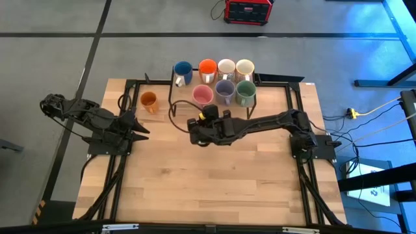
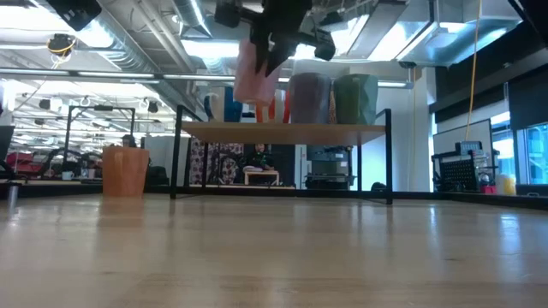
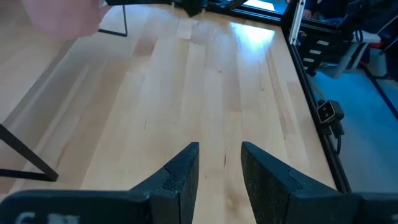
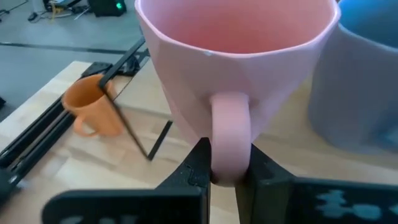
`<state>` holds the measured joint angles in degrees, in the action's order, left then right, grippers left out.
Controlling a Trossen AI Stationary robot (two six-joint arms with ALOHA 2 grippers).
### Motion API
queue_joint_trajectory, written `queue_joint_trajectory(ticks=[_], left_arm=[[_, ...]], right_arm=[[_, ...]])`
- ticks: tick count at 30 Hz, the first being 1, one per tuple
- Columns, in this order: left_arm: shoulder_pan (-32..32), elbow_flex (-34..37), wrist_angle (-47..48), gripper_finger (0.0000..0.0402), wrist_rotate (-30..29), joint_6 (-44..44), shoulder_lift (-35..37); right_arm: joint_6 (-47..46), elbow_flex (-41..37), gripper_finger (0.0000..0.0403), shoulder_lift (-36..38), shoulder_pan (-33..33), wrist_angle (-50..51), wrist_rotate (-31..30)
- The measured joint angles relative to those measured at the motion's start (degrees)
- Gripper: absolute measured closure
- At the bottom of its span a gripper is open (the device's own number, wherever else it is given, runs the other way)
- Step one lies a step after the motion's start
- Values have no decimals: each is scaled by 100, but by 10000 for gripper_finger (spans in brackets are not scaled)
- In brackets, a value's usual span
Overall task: Place coffee mugs
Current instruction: Put the pink mug on the shelf
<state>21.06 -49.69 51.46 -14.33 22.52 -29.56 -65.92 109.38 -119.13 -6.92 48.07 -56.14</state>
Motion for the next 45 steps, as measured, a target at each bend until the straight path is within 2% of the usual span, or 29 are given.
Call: queue_joint_trajectory(ticks=[23,33,38,45], left_arm=[[0,2,-4,287,-57,0,2],[0,0,-4,287,-57,0,0],[0,1,-7,287,-57,0,2],[0,0,-9,287,-59,0,2]], right_arm=[[-319,-42,385,-2,609,341,618],[-279,-42,362,-2,685,383,745],[-274,-34,336,-49,748,230,808],[-237,-42,265,-188,737,106,893]])
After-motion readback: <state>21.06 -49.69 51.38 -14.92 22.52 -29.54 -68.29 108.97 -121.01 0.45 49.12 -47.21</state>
